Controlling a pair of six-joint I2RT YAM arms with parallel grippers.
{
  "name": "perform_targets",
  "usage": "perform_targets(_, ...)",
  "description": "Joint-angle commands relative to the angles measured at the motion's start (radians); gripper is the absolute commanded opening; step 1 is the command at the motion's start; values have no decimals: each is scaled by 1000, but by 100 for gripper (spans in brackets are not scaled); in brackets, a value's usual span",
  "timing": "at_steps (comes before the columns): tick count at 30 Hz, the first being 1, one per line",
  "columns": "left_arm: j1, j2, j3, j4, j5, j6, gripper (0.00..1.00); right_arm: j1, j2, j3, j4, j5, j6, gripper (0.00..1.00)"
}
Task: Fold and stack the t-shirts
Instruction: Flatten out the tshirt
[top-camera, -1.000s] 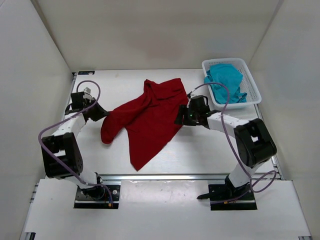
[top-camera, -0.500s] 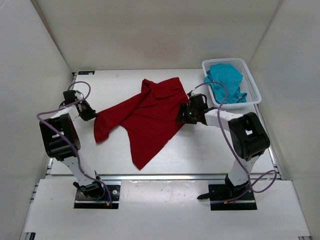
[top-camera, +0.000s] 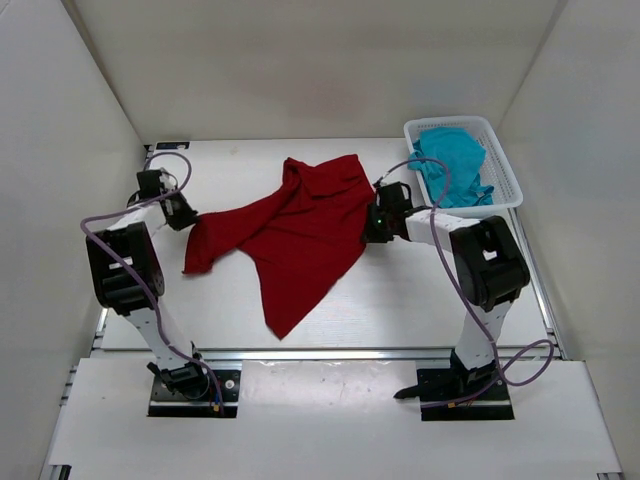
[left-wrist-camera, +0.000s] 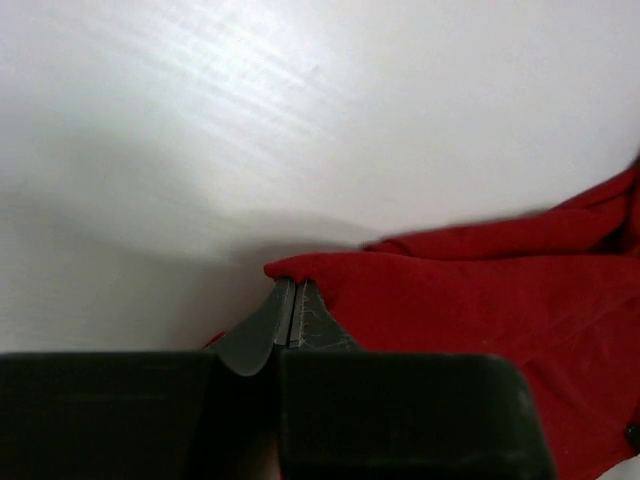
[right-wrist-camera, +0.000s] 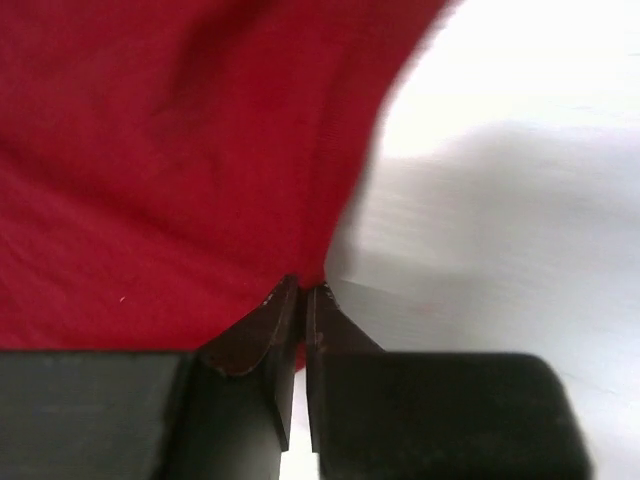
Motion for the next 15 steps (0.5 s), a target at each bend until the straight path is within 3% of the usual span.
perform_targets(1, -28, 2, 82, 27, -22, 14, 0, -94, -57, 18, -29, 43, -7, 0)
perform_targets(4, -53, 25, 117, 21, -48, 17, 0, -183, -108, 14, -37, 52, -13, 0)
perform_targets(6, -53, 29, 130, 19, -42, 5, 3, -228, -99, 50, -61, 43, -28, 7)
perform_targets(8, -42, 14, 102, 31, -27, -12, 21, -235, -73, 95, -104, 8, -42, 31)
perform_targets(10, -16, -36, 57, 56, -7, -39, 39, -219, -88, 96, -105, 13, -39, 43)
perform_targets(11, -7, -47, 23, 77, 8, -55, 42, -203, -111, 75, -88, 29, -47, 49)
perform_targets(13, 16, -124, -28, 79, 12, -70, 56, -174, -154, 41, -74, 55, -42, 52)
perform_targets(15, 21, -196, -101, 80, 6, -75, 82, -150, -238, 9, -69, 70, -42, 52)
